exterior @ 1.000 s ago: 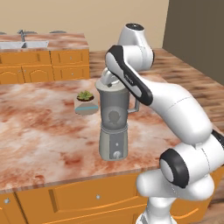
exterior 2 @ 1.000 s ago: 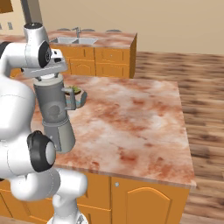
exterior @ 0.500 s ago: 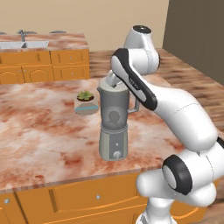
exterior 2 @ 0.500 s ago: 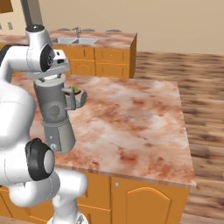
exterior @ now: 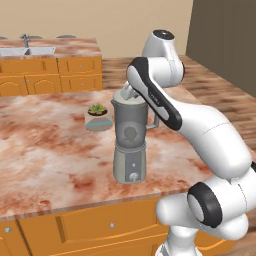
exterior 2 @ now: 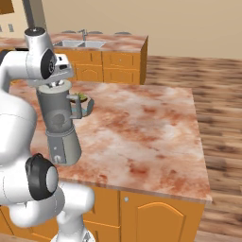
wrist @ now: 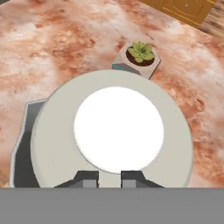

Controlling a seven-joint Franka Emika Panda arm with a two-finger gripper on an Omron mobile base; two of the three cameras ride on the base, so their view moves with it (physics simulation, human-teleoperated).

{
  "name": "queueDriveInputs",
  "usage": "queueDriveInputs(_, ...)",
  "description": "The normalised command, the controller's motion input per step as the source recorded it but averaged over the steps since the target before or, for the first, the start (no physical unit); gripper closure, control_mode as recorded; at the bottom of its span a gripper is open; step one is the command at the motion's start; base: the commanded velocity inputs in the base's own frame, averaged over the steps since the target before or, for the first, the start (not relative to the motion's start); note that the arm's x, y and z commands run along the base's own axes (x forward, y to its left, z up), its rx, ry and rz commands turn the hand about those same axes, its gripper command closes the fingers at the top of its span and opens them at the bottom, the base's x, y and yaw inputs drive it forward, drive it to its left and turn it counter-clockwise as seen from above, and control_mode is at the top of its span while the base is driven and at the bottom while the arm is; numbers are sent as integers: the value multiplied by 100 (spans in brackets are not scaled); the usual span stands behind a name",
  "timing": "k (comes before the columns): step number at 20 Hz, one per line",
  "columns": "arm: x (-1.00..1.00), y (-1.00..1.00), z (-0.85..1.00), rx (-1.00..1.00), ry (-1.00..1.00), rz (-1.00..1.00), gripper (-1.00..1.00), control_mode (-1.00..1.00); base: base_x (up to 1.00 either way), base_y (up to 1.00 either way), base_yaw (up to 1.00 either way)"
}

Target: Open the blender lid, put the mango in the blender, close the lid, and start the blender.

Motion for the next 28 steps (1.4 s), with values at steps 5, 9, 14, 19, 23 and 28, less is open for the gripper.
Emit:
queueDriveInputs(5,-10,0,9,0,0,1,100,-100,0,0,0)
queueDriveInputs(9,-13,0,50,0,0,0,100,-100,0,0,0)
queueDriveInputs(14,-5,0,35,0,0,0,100,-100,0,0,0)
queueDriveInputs(19,-63,0,2,0,0,0,-100,-100,0,0,0)
queueDriveInputs(23,-91,0,-17,0,-4,0,-100,-100,0,0,0)
queueDriveInputs(28,-94,4,-82,-2,-19,-11,-100,-100,0,0,0)
